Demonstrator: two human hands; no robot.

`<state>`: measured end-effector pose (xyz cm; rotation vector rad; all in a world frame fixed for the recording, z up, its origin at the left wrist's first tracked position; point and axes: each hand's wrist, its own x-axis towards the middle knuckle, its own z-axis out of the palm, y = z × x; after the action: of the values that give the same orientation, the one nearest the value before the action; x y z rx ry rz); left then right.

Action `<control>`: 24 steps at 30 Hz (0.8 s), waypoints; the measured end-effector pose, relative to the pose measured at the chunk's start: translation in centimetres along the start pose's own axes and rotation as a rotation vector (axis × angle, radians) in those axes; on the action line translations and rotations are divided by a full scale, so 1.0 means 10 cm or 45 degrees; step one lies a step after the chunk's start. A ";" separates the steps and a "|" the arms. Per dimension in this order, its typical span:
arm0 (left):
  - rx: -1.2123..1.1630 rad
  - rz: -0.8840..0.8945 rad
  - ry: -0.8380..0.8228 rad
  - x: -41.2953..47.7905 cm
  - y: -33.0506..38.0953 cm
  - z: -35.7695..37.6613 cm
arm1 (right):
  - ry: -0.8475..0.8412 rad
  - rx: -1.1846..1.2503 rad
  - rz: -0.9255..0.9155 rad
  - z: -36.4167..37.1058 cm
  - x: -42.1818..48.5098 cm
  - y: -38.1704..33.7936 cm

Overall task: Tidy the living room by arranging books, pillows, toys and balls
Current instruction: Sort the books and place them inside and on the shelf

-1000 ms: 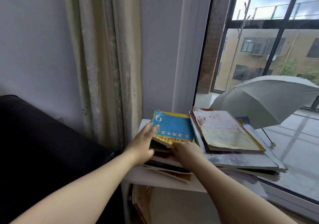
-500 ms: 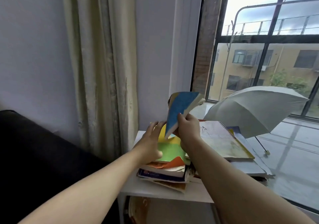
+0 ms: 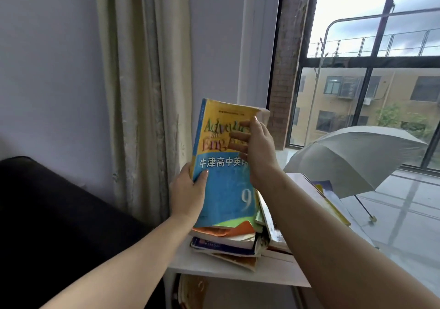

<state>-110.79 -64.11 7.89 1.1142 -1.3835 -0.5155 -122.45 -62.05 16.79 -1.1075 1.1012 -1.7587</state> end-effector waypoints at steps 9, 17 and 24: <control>0.379 -0.764 -0.458 0.19 -0.48 0.24 | 0.227 -1.235 0.122 -0.78 0.19 0.90; 0.355 -0.908 -0.579 0.37 -0.91 0.26 | -0.169 -2.007 0.538 -1.22 0.27 1.47; 0.340 -0.938 -0.543 0.39 -1.07 0.34 | -0.115 -2.277 0.272 -1.07 0.25 1.63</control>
<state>-109.93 -73.14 0.27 1.8212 -1.3964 -1.1733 -130.74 -66.90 -0.36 -1.7667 2.6395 -0.1249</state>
